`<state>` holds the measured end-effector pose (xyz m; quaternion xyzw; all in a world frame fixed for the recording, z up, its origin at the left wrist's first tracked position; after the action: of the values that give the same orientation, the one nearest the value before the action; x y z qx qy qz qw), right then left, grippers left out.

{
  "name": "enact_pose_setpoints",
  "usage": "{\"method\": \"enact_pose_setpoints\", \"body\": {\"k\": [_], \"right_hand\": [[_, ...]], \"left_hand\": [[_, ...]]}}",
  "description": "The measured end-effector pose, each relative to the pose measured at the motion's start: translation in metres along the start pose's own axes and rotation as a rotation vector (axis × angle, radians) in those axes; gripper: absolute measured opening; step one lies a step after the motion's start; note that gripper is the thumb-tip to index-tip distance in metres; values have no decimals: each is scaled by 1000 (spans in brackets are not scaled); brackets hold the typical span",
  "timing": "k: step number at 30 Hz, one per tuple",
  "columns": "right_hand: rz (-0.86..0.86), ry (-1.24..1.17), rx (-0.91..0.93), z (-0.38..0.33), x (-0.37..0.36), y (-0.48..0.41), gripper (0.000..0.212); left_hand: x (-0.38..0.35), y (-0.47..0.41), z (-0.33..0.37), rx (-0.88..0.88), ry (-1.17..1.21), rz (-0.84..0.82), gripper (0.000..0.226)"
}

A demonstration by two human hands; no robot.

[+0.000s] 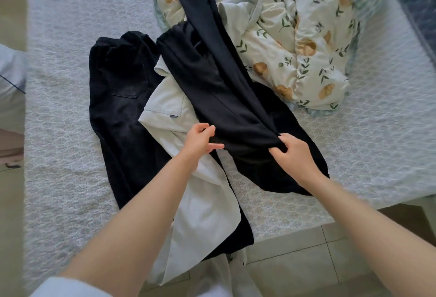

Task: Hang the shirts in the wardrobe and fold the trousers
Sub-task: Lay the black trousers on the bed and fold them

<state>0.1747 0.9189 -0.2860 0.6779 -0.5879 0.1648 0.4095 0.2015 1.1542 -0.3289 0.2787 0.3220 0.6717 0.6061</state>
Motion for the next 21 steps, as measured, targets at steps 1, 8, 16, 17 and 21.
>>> {"method": "enact_pose_setpoints", "body": {"k": [1, 8, 16, 17, 21], "right_hand": [[16, -49, -25, -2, 6, 6, 18], [-64, -265, 30, -23, 29, 39, 31], [-341, -305, 116, -4, 62, 70, 42], [-372, -332, 103, 5, 71, 73, 47], [-433, -396, -12, 59, 103, 81, 37]], "left_hand": [[-1, 3, 2, 26, -29, -8, 47], [-38, 31, 17, 180, 101, -145, 84], [-96, 57, 20, 53, 142, 91, 108], [-107, 62, 19, 29, 144, 89, 100], [-156, 84, 15, -10, 213, 84, 75]]}}
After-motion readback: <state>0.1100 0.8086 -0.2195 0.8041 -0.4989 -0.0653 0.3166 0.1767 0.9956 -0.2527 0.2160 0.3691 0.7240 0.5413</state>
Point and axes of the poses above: each hand's wrist, its own y-axis away from the middle knuckle, its own x-axis out of the back of the hand, z = x × y, the point moved 4 cm from there along -y, towards the middle knuckle, and after that the axes turned 7 degrees about y, right-handed, at the moved point
